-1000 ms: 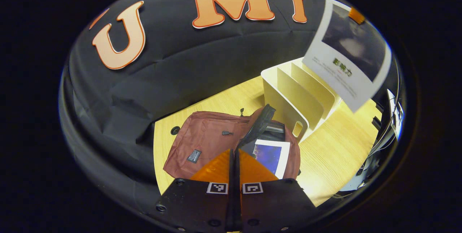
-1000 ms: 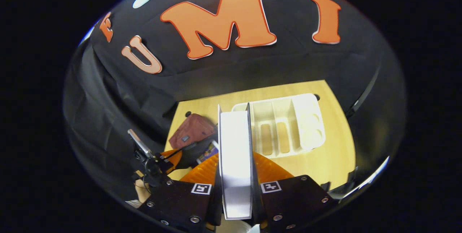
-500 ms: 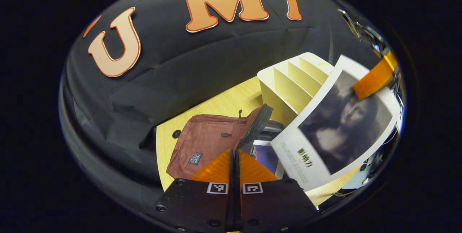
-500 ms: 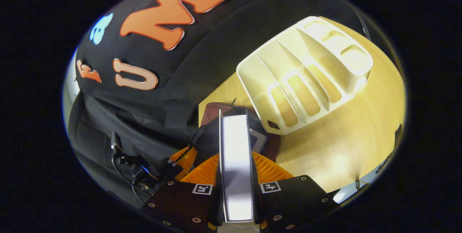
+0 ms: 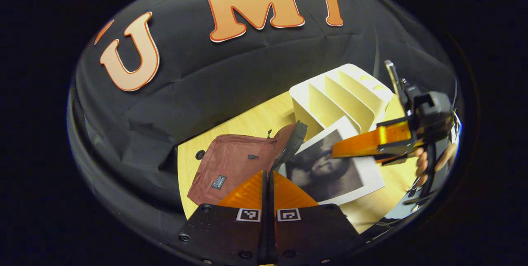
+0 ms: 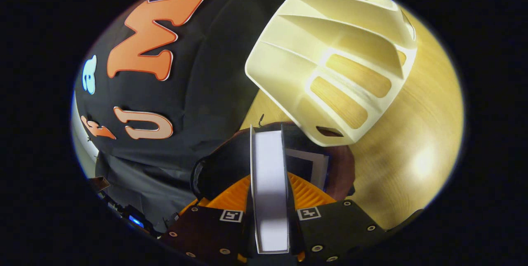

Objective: Open the schoolbag, grab two books from the bookshelf and put them into the schoolbag.

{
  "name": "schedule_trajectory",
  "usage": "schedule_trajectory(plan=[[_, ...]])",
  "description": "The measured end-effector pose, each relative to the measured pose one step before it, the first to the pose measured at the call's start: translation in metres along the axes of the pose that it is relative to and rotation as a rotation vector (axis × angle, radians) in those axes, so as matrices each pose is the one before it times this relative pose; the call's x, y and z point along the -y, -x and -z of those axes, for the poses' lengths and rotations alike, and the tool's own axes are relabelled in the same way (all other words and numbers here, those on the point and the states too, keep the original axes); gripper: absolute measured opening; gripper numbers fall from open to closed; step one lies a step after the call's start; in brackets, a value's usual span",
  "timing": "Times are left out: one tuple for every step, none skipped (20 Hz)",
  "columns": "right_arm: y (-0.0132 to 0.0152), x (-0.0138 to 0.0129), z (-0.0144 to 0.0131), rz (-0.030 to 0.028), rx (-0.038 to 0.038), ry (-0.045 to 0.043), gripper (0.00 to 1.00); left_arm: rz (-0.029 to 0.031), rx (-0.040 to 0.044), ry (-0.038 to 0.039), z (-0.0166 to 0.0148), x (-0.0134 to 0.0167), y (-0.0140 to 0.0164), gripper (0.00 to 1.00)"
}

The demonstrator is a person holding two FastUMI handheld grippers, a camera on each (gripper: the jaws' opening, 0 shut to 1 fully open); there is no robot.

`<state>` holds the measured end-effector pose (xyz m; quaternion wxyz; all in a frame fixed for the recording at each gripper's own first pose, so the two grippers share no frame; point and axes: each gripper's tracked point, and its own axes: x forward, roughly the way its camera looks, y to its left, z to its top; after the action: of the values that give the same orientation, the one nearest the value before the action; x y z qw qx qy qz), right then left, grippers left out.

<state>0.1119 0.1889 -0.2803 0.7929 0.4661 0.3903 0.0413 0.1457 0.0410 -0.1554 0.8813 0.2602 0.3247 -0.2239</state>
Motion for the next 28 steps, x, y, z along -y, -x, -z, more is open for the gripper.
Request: schedule_trajectory(plan=[[-0.00977, 0.00031, 0.00144, -0.00409, 0.02344, 0.01485, 0.33, -0.00060, -0.00401, -0.00303, 0.00058, 0.00052, 0.00049, 0.01], [-0.00737, 0.00024, 0.00246, -0.00219, 0.01589, -0.00068, 0.33, 0.00322, -0.00165, -0.00272, 0.00006, 0.00129, -0.00120, 0.01], [-0.00950, -0.00364, 0.00382, -0.00978, 0.00890, -0.01509, 0.33, 0.00867, 0.00468, -0.00118, -0.00132, 0.00313, 0.00182, 0.01], [-0.00755, -0.00241, 0.00135, -0.01077, 0.01851, -0.02008, 0.33, 0.00989, 0.00820, -0.00137, -0.00271, 0.00273, 0.00097, 0.00], [-0.00794, -0.00062, 0.00465, -0.00812, 0.01460, -0.01944, 0.33, 0.00694, 0.00923, 0.00186, -0.00282, 0.00115, 0.00069, 0.01], [-0.00731, -0.00088, 0.00468, -0.00505, 0.01447, -0.02044, 0.33, -0.00195, 0.00519, -0.00745, -0.00327, 0.00036, 0.00040, 0.01], [-0.00630, -0.00065, 0.00514, -0.00096, -0.00488, -0.01219, 0.33, 0.00047, 0.00279, -0.01242, -0.00154, 0.00202, 0.00103, 0.01], [-0.00432, -0.00082, 0.00511, 0.00327, 0.00069, -0.00394, 0.33, -0.00033, 0.00197, -0.01322, -0.00262, 0.00176, -0.00028, 0.01], [-0.00502, -0.00133, 0.00396, 0.00556, -0.00424, -0.00003, 0.34, 0.00209, -0.00043, -0.00671, -0.00148, 0.00224, 0.00074, 0.00], [-0.00468, 0.00084, 0.00337, 0.00846, -0.00406, 0.00329, 0.33, 0.00313, -0.00127, -0.00279, -0.00094, 0.00234, 0.00025, 0.01], [-0.00431, 0.00142, 0.00468, 0.01116, -0.00169, 0.00511, 0.34, -0.00425, -0.00194, -0.00382, 0.00006, 0.00008, -0.00022, 0.01], [-0.00480, 0.00272, 0.00615, 0.00988, -0.00985, 0.00238, 0.34, -0.00169, -0.00055, -0.00393, -0.00133, -0.00014, -0.00046, 0.01], [-0.00269, 0.00382, 0.00677, 0.01844, -0.01789, 0.00488, 0.36, -0.00285, -0.00063, -0.00447, 0.00051, -0.00039, 0.00205, 0.01], [-0.00278, 0.00552, 0.00653, 0.02275, -0.02331, 0.01159, 0.37, -0.00211, -0.00468, -0.00242, 0.00145, -0.00062, 0.00118, 0.01], [-0.00185, 0.00711, 0.00761, 0.03489, -0.02710, 0.00497, 0.34, -0.00180, -0.00309, 0.00621, 0.00209, -0.00019, -0.00063, 0.01], [-0.00313, 0.00835, 0.00355, 0.03525, -0.03247, 0.00331, 0.48, -0.00035, -0.00416, 0.01115, 0.00185, -0.00006, 0.00132, 0.01], [0.00189, 0.01059, 0.00535, 0.05188, -0.03574, 0.01347, 0.58, -0.00093, -0.00465, 0.01224, 0.00216, -0.00198, 0.00075, 0.00], [-0.00426, 0.00888, 0.00761, 0.03353, -0.03830, 0.01506, 0.63, -0.00196, -0.00360, 0.00909, 0.00085, -0.00215, -0.00042, 0.01], [0.00282, 0.00106, 0.00492, -0.00721, -0.03440, 0.01055, 0.75, -0.00260, -0.00308, 0.00522, 0.00200, -0.00043, -0.00004, 0.01], [-0.00108, 0.00087, 0.00169, -0.00182, -0.01695, 0.01163, 0.84, -0.00175, -0.00441, 0.00484, 0.00255, -0.00064, -0.00064, 0.01], [0.00492, -0.00219, -0.00146, 0.00859, 0.00106, 0.00881, 0.95, -0.00247, -0.00381, 0.00460, 0.00061, -0.00018, 0.00154, 0.01], [0.00460, 0.00534, -0.00230, 0.01719, 0.00414, 0.01553, 0.97, -0.00159, -0.00398, 0.00232, 0.00176, -0.00003, 0.00054, 0.01], [0.00803, 0.00747, -0.00665, 0.01703, 0.00816, 0.01529, 0.98, -0.00698, -0.00190, -0.00096, 0.00202, -0.00001, 0.00150, 0.01], [0.00700, 0.00676, -0.00716, 0.00945, 0.00706, 0.00966, 0.98, -0.01125, -0.00171, -0.00134, 0.00180, -0.00016, 0.00096, 0.01], [0.00929, 0.00275, -0.00822, -0.00417, 0.00863, 0.00299, 0.98, -0.00575, -0.00406, 0.00232, 0.00258, -0.00011, 0.00190, 0.01], [0.00802, 0.00520, -0.00624, 0.00075, 0.00423, 0.00713, 0.98, -0.00411, -0.00466, 0.00859, 0.00196, 0.00139, 0.00180, 0.01], [0.00875, 0.00541, -0.00745, 0.00530, 0.00509, 0.01489, 0.98, -0.00073, -0.00439, 0.01486, 0.00317, 0.00241, 0.00144, 0.01], [0.00838, 0.00544, -0.00787, 0.00713, 0.00874, 0.02570, 0.98, -0.00575, -0.00411, 0.02066, 0.00158, 0.00154, 0.00095, 0.09]])
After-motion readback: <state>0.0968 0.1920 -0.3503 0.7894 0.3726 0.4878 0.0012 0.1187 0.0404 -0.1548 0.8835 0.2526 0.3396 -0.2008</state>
